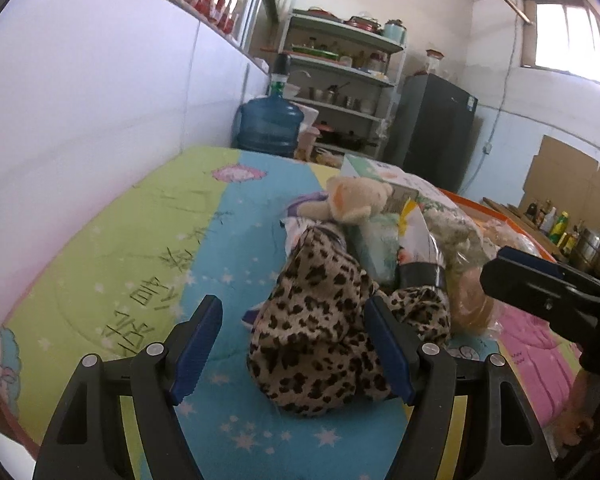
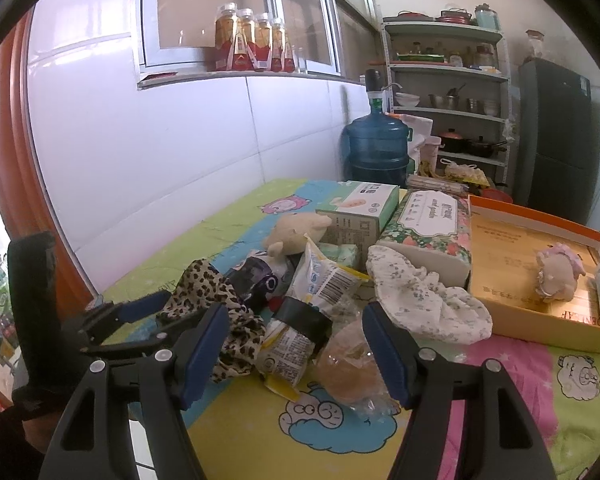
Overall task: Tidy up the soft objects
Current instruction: 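Grasp the leopard-print cloth with the left tool while the right tool grasps the snack bag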
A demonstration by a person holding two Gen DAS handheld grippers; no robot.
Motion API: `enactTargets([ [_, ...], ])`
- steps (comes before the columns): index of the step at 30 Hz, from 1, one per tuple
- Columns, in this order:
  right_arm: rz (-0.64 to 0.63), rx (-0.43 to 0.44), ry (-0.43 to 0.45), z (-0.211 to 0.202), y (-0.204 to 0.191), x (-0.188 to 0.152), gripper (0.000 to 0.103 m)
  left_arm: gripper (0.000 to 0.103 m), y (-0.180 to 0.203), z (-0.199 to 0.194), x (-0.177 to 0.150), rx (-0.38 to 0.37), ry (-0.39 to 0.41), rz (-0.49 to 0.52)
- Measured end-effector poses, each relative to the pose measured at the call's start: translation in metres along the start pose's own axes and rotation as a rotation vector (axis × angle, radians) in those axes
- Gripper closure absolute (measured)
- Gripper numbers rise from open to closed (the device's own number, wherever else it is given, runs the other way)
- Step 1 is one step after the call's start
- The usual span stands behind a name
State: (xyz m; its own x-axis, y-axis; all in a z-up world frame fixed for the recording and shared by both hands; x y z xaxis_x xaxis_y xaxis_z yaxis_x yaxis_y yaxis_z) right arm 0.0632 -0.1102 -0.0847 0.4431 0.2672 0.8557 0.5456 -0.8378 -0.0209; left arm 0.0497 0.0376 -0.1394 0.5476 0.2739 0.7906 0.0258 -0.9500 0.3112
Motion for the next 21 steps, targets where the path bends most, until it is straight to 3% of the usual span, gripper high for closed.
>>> enactTargets([
  [9, 0.017, 0.019, -0.019, 0.009, -0.003, -0.001, 0.034, 0.065, 0.005, 0.005, -0.008, -0.044, -0.024, 0.018],
  [12, 0.018, 0.023, -0.021, 0.01, -0.004, -0.001, 0.034, 0.091, 0.003, 0.0, -0.006, -0.044, -0.007, 0.017],
  [21, 0.014, 0.076, -0.022, 0.019, -0.019, 0.007, 0.034, 0.095, -0.01, -0.019, 0.016, -0.032, 0.064, 0.009],
])
Point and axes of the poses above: each gripper's, at about its wrist camera, not at the fingertips, and z roughly the way its jaws point, y to its right, x to its top, the point moved 8 cm from there along z, roughly the way its jaws point, and after that the axes turned 7 degrees about -z, right-handed, at the moved point
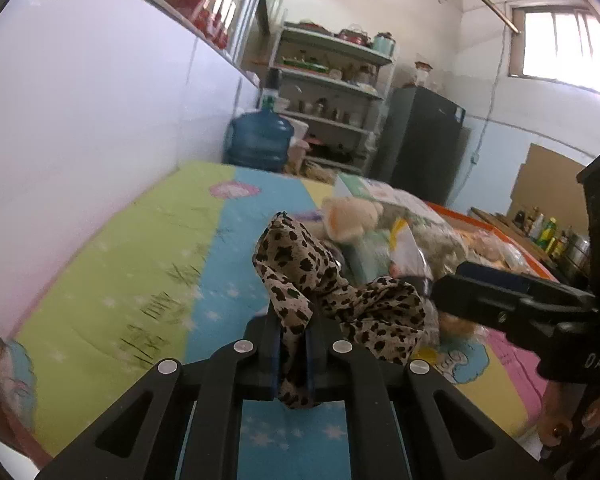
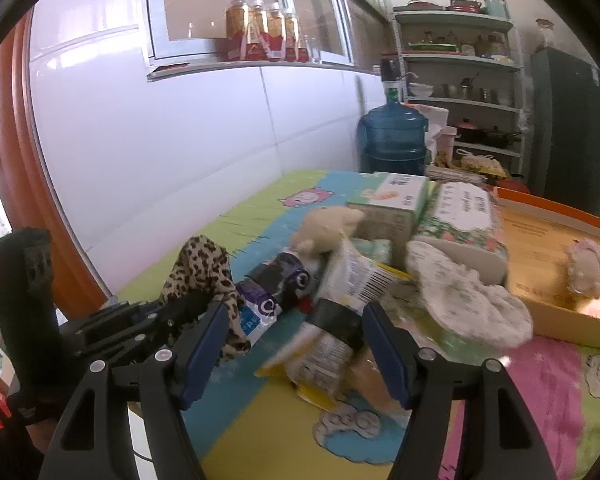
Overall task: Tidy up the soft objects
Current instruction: 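Grasp the leopard-print cloth with the left tool while the right tool grasps the snack bag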
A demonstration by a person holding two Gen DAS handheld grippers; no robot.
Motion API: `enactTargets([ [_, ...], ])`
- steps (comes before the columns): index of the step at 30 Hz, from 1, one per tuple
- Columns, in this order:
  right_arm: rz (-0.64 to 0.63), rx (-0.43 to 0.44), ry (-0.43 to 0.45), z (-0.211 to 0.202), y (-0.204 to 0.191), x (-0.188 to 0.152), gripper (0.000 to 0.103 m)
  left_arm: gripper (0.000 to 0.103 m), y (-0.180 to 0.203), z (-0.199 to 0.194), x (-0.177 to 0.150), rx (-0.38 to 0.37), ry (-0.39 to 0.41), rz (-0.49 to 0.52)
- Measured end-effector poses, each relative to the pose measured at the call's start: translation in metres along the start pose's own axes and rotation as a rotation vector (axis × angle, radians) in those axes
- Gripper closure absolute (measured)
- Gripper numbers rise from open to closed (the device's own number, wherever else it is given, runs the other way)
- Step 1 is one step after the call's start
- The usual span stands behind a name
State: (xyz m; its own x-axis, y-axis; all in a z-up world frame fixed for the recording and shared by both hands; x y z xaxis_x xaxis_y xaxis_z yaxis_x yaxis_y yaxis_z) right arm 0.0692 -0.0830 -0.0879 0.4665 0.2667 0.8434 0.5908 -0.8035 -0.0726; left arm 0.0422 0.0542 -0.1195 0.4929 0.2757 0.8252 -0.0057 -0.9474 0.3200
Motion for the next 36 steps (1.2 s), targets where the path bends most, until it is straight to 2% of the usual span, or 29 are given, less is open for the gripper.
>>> enactTargets([
  [6, 0.046, 0.08, -0.012, 0.026, -0.013, 0.015, 0.034, 0.095, -0.022, -0.018, 0.027, 0.068, 0.087, -0.003],
  [13, 0.147, 0.116, -0.107, 0.071, -0.022, 0.014, 0.034, 0.095, -0.062, -0.031, 0.043, 0.131, 0.147, -0.064],
  [22, 0.135, -0.053, -0.164, 0.098, -0.027, 0.023, 0.032, 0.095, -0.086, -0.027, 0.048, 0.103, 0.165, -0.09],
  [30, 0.059, -0.238, -0.284, 0.129, -0.028, 0.024, 0.033, 0.095, -0.096, -0.02, 0.047, 0.036, 0.166, -0.132],
  [31, 0.052, -0.251, -0.29, 0.13, -0.028, 0.025, 0.038, 0.095, -0.096, -0.019, 0.047, 0.029, 0.164, -0.134],
  [32, 0.041, -0.267, -0.29, 0.131, -0.028, 0.026, 0.049, 0.095, -0.096, -0.017, 0.047, 0.02, 0.162, -0.136],
  [33, 0.031, -0.278, -0.285, 0.13, -0.028, 0.027, 0.054, 0.095, -0.096, -0.016, 0.046, 0.011, 0.16, -0.138],
  [36, 0.039, -0.255, -0.267, 0.125, -0.027, 0.028, 0.061, 0.095, -0.098, -0.014, 0.044, -0.003, 0.155, -0.142],
])
Point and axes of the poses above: each gripper's, at about its wrist camera, not at the fingertips, and z roughly the way its jaws point, y to its right, x to its top, the point moved 8 cm from there along z, roughly the way its jaws point, and after that the axes turned 7 degrees about -z, right-handed, at the moved point
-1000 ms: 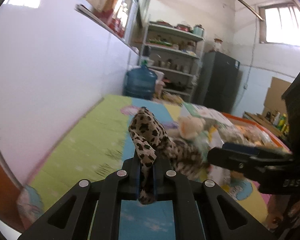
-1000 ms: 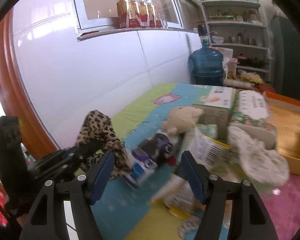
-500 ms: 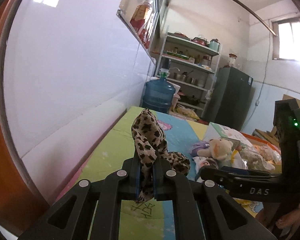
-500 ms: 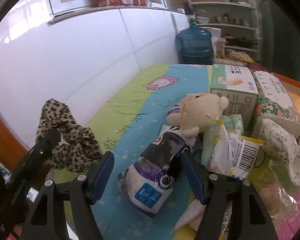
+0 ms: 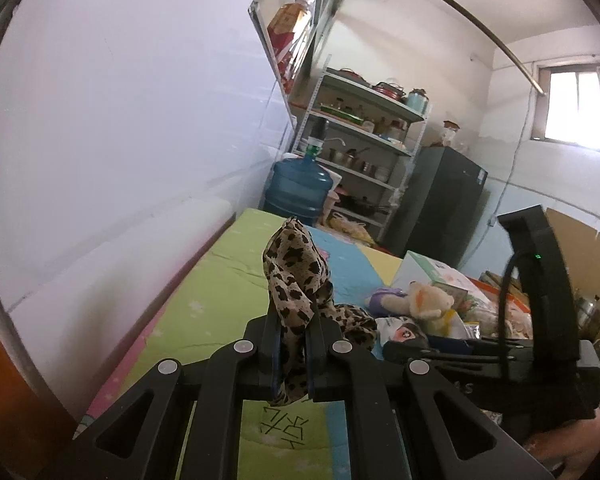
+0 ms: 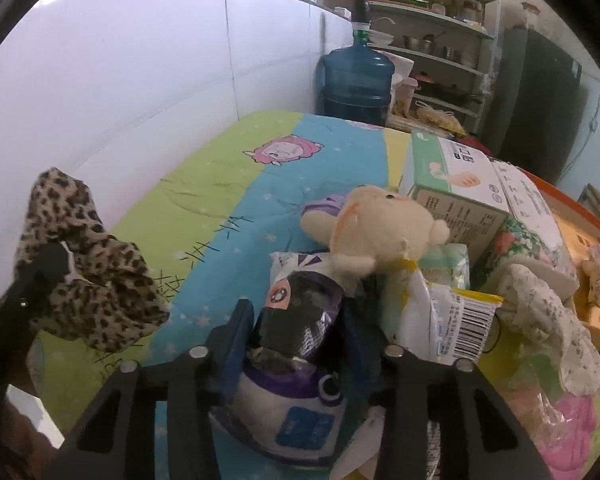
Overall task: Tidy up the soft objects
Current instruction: 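Grasp the leopard-print cloth with the left tool while the right tool grasps the snack bag, then lift the leopard cloth and snack bag and carry them toward the orange box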
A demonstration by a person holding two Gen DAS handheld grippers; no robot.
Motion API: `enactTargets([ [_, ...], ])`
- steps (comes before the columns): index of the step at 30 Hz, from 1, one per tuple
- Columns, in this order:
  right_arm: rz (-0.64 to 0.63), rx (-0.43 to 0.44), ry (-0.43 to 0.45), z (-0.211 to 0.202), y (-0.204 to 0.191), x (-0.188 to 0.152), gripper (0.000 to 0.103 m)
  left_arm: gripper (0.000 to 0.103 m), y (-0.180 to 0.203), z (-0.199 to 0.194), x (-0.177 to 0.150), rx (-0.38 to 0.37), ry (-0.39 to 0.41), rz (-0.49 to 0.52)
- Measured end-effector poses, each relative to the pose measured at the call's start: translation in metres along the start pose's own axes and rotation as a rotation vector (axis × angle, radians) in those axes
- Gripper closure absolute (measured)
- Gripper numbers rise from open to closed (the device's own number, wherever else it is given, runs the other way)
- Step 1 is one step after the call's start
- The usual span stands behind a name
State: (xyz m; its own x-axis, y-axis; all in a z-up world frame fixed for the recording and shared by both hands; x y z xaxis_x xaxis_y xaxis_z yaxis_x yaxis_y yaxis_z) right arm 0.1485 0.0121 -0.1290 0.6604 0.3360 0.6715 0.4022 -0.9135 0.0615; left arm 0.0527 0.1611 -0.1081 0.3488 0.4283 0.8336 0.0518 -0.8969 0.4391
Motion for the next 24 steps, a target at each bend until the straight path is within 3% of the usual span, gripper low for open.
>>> enactTargets([
  [6, -0.014, 0.038, 0.022, -0.008, -0.003, -0.005, 0.064, 0.095, -0.004, 0.002, 0.0, -0.001, -0.003, -0.019],
  [13, -0.062, 0.093, 0.107, -0.043, -0.014, -0.004, 0.065, 0.095, 0.002, 0.0, 0.002, -0.002, 0.0, -0.012],
  [24, -0.06, 0.176, 0.222, -0.103, 0.003, -0.009, 0.065, 0.095, 0.037, -0.018, 0.004, -0.043, 0.013, 0.024],
])
Point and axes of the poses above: each gripper's, at about its wrist camera, not at the fingertips, and z roughly the way its jaws point, y to its right, x to its top, the point moved 8 cm from there along z, roughly the way its jaws point, and after that the axes turned 7 degrees about -z, right-handed, at the moved point
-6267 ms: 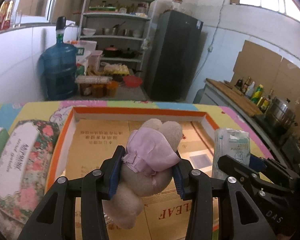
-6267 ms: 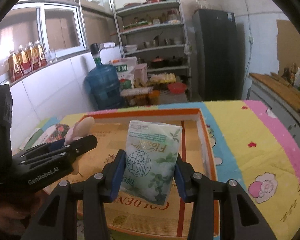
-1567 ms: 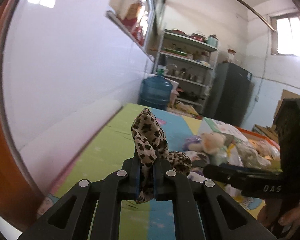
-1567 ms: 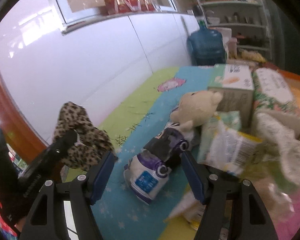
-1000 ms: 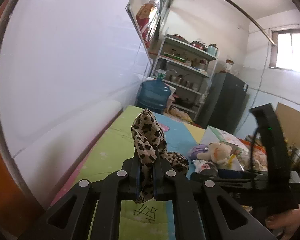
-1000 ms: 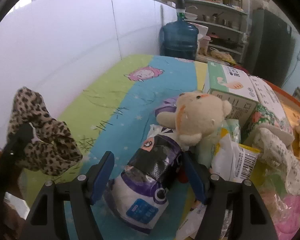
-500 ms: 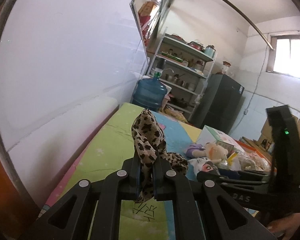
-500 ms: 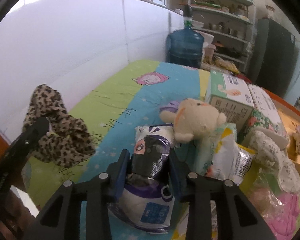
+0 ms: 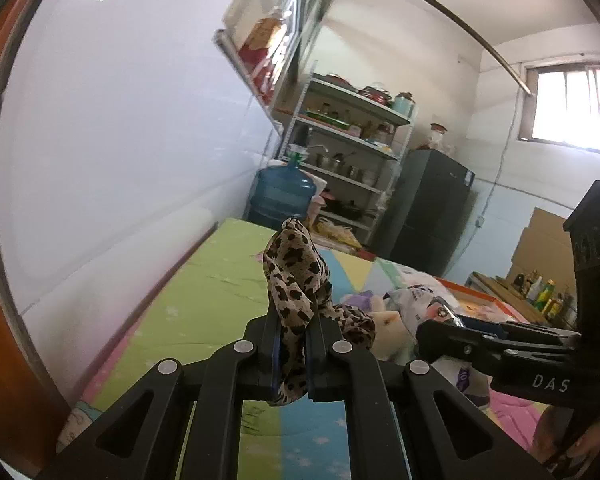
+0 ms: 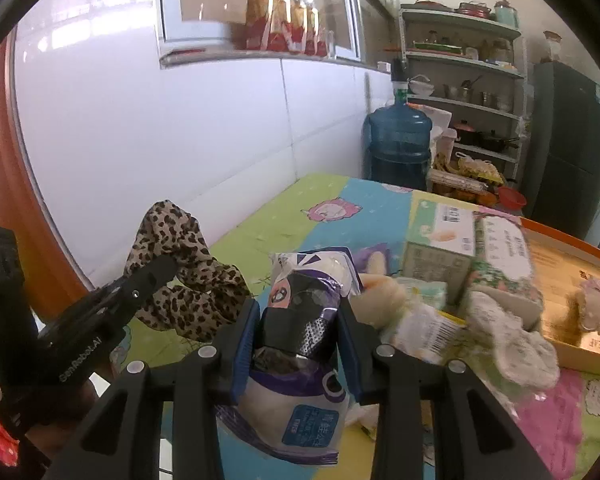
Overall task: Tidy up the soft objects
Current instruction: 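Lift the leopard cloth and snack bag and carry them toward the orange box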
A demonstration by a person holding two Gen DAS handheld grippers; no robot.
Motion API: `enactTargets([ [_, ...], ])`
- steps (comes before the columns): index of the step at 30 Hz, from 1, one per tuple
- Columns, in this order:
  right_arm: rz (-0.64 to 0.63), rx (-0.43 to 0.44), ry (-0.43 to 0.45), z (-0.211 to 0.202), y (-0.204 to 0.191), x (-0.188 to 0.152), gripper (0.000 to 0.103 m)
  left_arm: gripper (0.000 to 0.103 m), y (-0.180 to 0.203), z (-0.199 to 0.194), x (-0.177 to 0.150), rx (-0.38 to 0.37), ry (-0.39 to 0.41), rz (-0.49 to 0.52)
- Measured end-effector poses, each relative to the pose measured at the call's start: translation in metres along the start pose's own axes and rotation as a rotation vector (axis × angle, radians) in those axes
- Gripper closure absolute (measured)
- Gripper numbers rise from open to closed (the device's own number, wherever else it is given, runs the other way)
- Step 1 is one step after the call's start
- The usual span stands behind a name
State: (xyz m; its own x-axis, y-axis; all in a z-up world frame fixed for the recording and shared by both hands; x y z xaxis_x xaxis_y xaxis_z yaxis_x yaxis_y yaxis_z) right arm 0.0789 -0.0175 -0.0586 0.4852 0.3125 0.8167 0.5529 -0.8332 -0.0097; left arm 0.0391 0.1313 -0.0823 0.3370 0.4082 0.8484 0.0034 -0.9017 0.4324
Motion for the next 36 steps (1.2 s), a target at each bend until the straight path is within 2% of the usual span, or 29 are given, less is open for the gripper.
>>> enactTargets([
  [8, 0.042, -0.016, 0.039, -0.038, 0.031, -0.012, 0.065, 0.095, 0.053, 0.0, -0.008, -0.069, -0.023, 0.075],
  [17, 0.105, -0.082, 0.08, -0.075, 0.08, -0.022, 0.065, 0.095, 0.116, 0.009, -0.022, -0.17, -0.058, 0.129],
  [36, 0.273, -0.191, 0.14, -0.113, 0.191, -0.055, 0.065, 0.095, 0.234, 0.061, -0.052, -0.319, -0.195, 0.23],
])
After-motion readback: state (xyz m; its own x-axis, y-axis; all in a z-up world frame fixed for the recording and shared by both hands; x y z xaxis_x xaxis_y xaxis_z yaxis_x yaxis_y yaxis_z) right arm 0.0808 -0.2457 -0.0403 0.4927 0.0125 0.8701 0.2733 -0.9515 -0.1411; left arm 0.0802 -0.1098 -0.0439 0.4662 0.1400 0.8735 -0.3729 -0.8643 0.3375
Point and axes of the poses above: each gripper's, at about its wrist camera, not at the fingertips, and z roughly the way its jaws point, y to its right, x to its top, the point moved 8 cm from there along z, roughly the way its jaws point, and after that the axes turned 7 degrees about -z, right-handed, at the moved point
